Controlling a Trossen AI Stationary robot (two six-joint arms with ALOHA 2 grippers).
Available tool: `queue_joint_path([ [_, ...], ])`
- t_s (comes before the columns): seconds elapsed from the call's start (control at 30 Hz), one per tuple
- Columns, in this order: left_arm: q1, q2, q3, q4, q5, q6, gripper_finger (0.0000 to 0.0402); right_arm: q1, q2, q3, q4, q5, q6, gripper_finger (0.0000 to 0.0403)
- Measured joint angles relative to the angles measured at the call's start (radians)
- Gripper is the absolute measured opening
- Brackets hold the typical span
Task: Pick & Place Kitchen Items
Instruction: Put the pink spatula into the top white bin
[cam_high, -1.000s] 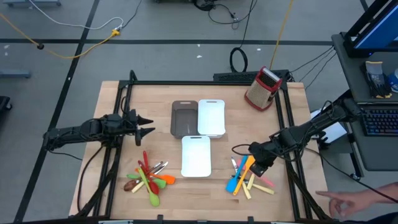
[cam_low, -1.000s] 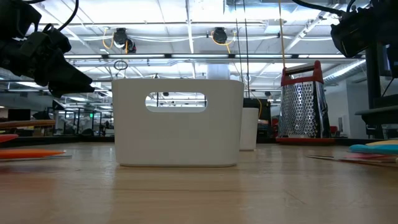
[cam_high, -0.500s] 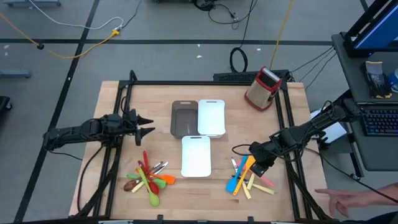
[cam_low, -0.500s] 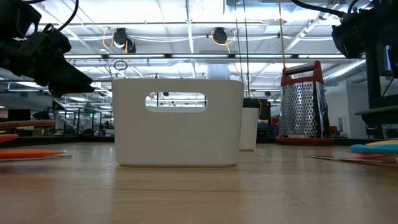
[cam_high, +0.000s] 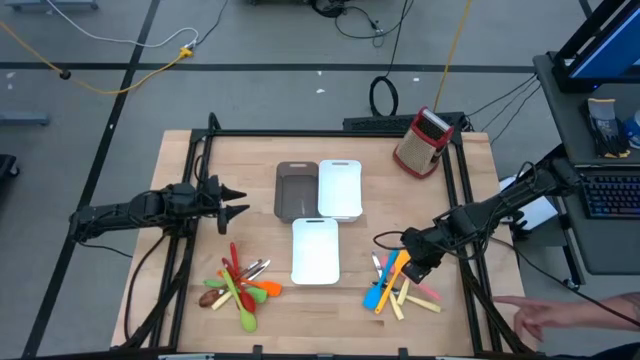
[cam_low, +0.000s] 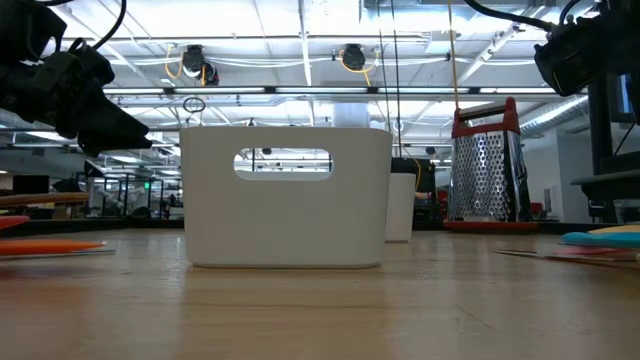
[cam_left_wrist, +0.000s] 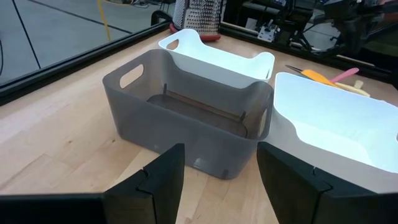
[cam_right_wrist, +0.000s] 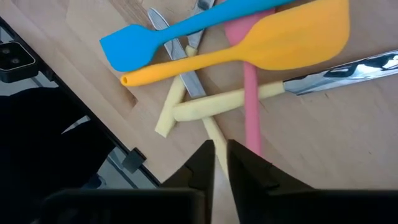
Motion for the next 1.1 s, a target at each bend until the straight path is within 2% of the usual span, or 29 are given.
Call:
queue_joint_path([
  [0.3,0.0,0.0,0.0,0.0,0.0,0.003,0.0207,0.0,0.0,0.0,0.0,0.0,0.0,0.0127],
  [0.53,0.0,0.0,0.0,0.0,0.0,0.002,0.0207,0.0,0.0,0.0,0.0,0.0,0.001,0.0169],
  [0.7,0.0,0.0,0.0,0.0,0.0,0.002,0.0207,0.0,0.0,0.0,0.001,0.001,-0.001,0.018],
  [1.1,0.0,0.0,0.0,0.0,0.0,0.002,0.0207,0.0,0.0,0.0,0.033,0.0,-0.007,0.0175],
])
